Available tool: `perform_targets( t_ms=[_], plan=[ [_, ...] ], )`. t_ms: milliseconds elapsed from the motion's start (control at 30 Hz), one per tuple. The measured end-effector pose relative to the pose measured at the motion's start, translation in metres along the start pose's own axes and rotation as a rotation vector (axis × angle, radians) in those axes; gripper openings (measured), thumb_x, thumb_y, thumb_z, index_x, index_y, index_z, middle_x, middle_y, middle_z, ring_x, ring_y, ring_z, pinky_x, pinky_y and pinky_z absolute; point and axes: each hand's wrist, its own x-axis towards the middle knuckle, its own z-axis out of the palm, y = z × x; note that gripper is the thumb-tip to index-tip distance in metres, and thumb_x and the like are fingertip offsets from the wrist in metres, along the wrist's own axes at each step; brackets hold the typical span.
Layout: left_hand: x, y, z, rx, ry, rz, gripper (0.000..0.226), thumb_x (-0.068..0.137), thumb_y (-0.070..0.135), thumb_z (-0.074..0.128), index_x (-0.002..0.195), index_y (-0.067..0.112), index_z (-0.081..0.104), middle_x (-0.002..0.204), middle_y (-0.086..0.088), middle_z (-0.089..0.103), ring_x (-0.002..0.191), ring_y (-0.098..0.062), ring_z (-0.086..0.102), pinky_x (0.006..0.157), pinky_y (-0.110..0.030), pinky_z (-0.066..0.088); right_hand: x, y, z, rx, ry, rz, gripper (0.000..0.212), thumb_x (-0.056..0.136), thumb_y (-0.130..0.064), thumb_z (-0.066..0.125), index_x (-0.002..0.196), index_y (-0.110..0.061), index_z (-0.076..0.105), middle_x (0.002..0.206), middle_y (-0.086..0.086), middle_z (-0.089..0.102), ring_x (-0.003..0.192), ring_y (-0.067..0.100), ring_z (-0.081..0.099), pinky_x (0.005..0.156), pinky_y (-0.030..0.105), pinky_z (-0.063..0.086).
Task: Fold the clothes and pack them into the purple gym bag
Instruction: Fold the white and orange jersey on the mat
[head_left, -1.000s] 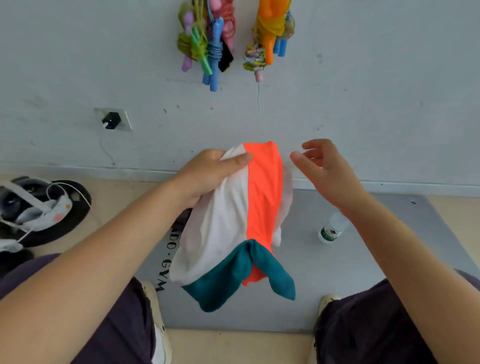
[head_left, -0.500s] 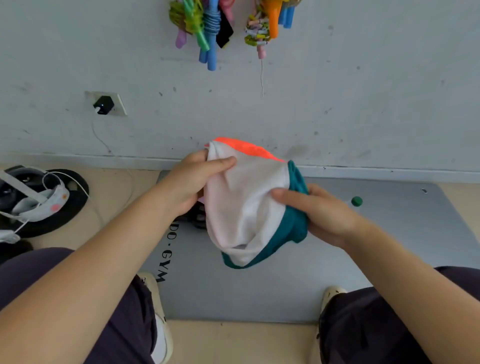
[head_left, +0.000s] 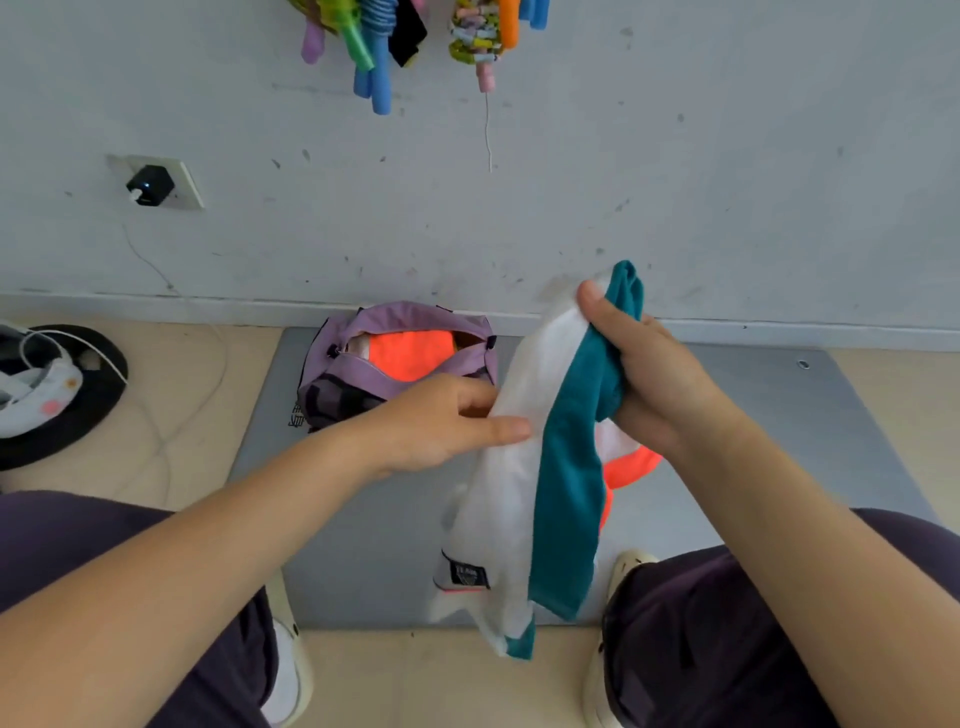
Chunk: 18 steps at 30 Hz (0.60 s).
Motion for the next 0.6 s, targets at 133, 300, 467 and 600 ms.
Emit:
perform_targets(
  t_ms=[133, 300, 467, 600],
  plan=[
    [-0.001, 0.007, -0.004, -0.155, 0.025, 0.018, 0.049, 0.087, 0.051, 0.059, 0.112, 0.01, 0.066, 0.117, -0.01, 0.069, 0.117, -0.025, 0.061, 0.106, -0.048, 0.043, 0.004, -0.005, -0.014, -0.023, 0.227, 0.005, 0.028, 0.092, -0.035, 0.064, 0.099, -0.008, 0.063, 0.089, 0.007, 0.074, 0.084, 0.02, 0.072, 0.07, 0.031, 0.058],
    [0.0, 0.006, -0.013, -0.047, 0.327, 0.048, 0.039, 0.095, 0.044, 0.056, 0.101, 0.007, 0.066, 0.094, -0.008, 0.07, 0.086, -0.023, 0.064, 0.075, -0.019, 0.048, -0.001, 0.003, -0.01, -0.421, -0.098, 0.134, 0.064, 0.084, -0.058, 0.054, 0.134, -0.019, 0.051, 0.126, 0.004, 0.066, 0.111, 0.018, 0.066, 0.094, 0.037, 0.054],
    [-0.003, 0.01, -0.032, -0.503, 0.498, -0.035, 0.012, 0.096, 0.025, 0.06, 0.096, 0.015, 0.065, 0.086, -0.006, 0.073, 0.079, -0.02, 0.069, 0.066, -0.032, 0.058, -0.007, 0.025, 0.002, -0.811, -0.021, 0.13, 0.075, 0.074, -0.066, 0.063, 0.133, -0.024, 0.048, 0.114, -0.008, 0.065, 0.105, 0.006, 0.064, 0.096, 0.036, 0.052],
    [-0.012, 0.019, -0.037, -0.691, 0.305, 0.102, 0.033, 0.081, 0.019, 0.069, 0.11, 0.005, 0.061, 0.094, -0.011, 0.072, 0.08, -0.022, 0.072, 0.06, -0.028, 0.057, -0.01, 0.037, 0.013, -0.752, -0.23, 0.065, 0.05, 0.079, -0.049, 0.072, 0.121, -0.027, 0.058, 0.115, -0.014, 0.069, 0.107, 0.0, 0.064, 0.087, 0.02, 0.053]
  ],
)
